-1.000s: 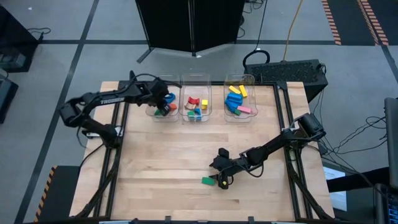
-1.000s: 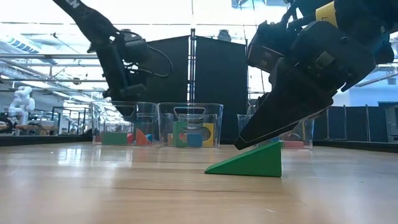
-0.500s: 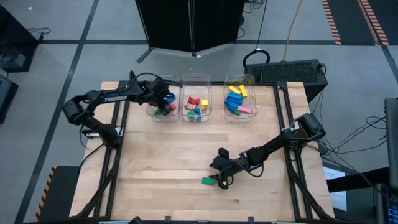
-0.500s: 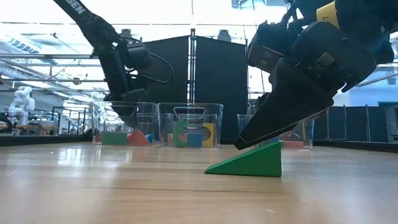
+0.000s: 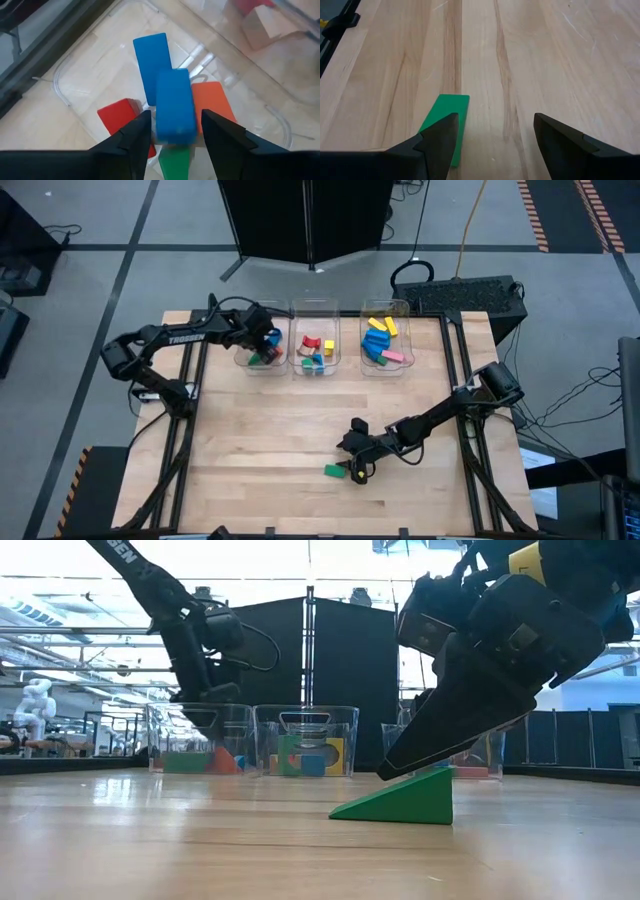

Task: Sort blocks by size
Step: Put the blue triangular block into the left transparent bin, then put the green triangular block into the left transparent bin

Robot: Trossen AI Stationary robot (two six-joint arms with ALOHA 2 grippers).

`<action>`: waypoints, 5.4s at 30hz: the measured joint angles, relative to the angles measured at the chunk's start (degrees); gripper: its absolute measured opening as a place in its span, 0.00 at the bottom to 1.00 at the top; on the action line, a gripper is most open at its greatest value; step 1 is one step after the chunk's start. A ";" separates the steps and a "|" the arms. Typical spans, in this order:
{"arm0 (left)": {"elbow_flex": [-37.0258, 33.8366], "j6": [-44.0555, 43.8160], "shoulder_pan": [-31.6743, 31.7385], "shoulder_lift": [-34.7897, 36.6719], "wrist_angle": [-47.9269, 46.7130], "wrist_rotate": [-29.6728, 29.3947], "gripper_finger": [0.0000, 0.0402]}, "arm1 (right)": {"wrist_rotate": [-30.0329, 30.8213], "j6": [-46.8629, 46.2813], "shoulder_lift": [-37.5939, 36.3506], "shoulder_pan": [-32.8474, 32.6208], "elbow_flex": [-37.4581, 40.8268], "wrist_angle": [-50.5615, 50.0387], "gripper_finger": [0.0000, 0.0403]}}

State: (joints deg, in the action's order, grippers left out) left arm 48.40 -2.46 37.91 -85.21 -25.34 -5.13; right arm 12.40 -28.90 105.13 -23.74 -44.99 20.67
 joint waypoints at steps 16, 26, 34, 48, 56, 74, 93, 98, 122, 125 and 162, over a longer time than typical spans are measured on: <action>1.21 -4.17 -0.07 0.10 -2.90 -1.00 0.50 | -0.09 -0.01 0.01 -0.01 -0.02 0.00 0.62; 4.33 -4.24 -4.41 9.59 -8.12 -2.61 0.50 | 0.05 3.00 -0.52 -1.54 0.00 5.64 0.62; 4.35 -4.68 -16.91 19.81 -8.42 -2.62 0.50 | 4.45 7.20 -2.41 -5.99 -0.07 7.37 0.62; 4.35 -7.20 -53.63 17.19 4.22 -14.35 0.50 | 17.22 1.28 -0.07 -12.44 -0.04 4.23 0.62; 4.35 -6.25 -63.27 6.00 15.57 -16.67 0.50 | 17.78 -0.07 -0.07 -13.13 -0.04 3.18 0.62; 4.35 -9.29 -64.67 -14.90 33.11 -17.40 0.50 | 17.31 -0.10 8.14 -12.66 -0.02 10.58 0.62; 4.35 -10.75 -64.63 -17.54 33.98 -16.15 0.50 | 17.43 -0.23 8.14 -11.83 -0.02 9.60 0.30; 4.35 -7.95 -64.63 -17.55 33.92 -15.79 0.50 | 17.84 -0.47 8.14 -11.83 -0.02 10.08 0.32; 4.35 21.00 -68.02 -17.57 34.42 -13.59 0.50 | 12.33 -3.47 7.58 -8.30 -0.02 22.11 0.33; 4.35 24.49 -68.11 -17.57 35.43 -14.73 0.50 | 7.67 -4.19 7.58 -7.08 0.04 24.21 0.33; 4.33 27.84 -74.85 -14.03 36.18 -29.21 0.50 | 8.57 -5.09 3.90 -4.01 -0.02 31.03 0.33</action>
State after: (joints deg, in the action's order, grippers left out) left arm 52.73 25.38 -36.93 -99.24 10.84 -34.34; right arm 20.97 -33.98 109.03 -27.75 -45.01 51.69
